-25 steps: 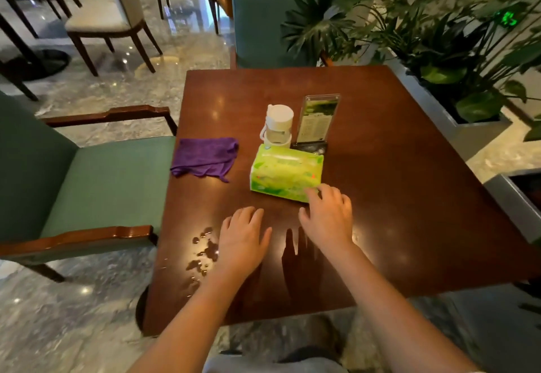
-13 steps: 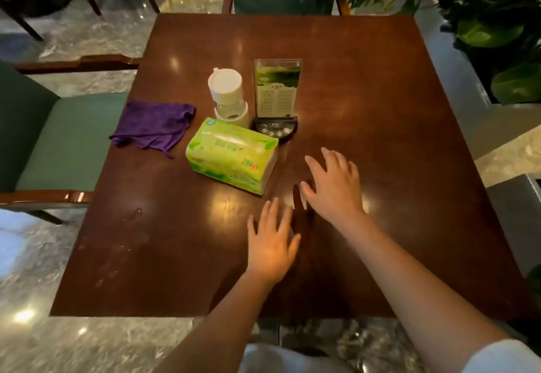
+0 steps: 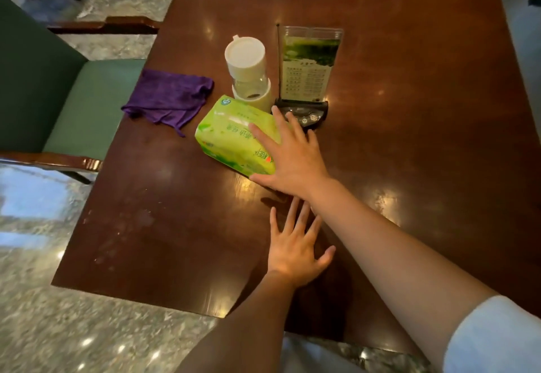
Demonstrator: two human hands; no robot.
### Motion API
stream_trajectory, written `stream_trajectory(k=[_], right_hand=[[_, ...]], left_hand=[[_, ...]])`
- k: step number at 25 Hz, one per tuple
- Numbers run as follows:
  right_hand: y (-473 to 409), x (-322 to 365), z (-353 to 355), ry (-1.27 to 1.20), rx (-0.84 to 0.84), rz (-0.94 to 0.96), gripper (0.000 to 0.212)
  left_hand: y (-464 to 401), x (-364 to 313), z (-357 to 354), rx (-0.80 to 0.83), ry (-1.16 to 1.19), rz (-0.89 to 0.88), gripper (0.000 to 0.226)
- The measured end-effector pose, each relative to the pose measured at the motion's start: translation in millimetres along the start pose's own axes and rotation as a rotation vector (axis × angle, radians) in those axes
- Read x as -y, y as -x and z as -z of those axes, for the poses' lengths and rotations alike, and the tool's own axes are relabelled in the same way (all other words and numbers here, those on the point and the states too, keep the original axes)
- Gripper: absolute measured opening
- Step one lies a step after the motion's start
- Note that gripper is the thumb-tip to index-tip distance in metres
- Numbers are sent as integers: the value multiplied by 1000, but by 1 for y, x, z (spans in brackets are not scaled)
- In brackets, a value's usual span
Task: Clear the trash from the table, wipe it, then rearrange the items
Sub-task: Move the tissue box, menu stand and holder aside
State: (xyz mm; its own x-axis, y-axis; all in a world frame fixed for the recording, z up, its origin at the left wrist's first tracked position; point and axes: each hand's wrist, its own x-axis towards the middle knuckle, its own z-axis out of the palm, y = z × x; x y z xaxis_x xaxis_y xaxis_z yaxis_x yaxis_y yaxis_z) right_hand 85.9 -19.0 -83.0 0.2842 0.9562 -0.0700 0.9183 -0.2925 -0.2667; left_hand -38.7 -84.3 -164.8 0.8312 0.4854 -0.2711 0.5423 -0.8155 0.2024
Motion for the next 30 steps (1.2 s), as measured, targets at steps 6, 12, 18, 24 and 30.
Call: stream_trajectory(k=[6,12,18,24,30], right_hand=[[-14,-6,-12,-95,28,-3,88],[-11,-15,-1,-187,-58,40,74],[36,-58,17,-140,-178,20,65],[126,-105,24,-132,-408,-260,66],[199,-155,30,-69,-564,-699,61]], left_hand=[[1,0,-1,-30,13,-3,73],[2,1,-4,-73,-16,-1,74],[1,0,-5,-114,-33,12,76],[2,0,-9,-132,-70,4,77],[2,0,-9,-103,-100,13,75]])
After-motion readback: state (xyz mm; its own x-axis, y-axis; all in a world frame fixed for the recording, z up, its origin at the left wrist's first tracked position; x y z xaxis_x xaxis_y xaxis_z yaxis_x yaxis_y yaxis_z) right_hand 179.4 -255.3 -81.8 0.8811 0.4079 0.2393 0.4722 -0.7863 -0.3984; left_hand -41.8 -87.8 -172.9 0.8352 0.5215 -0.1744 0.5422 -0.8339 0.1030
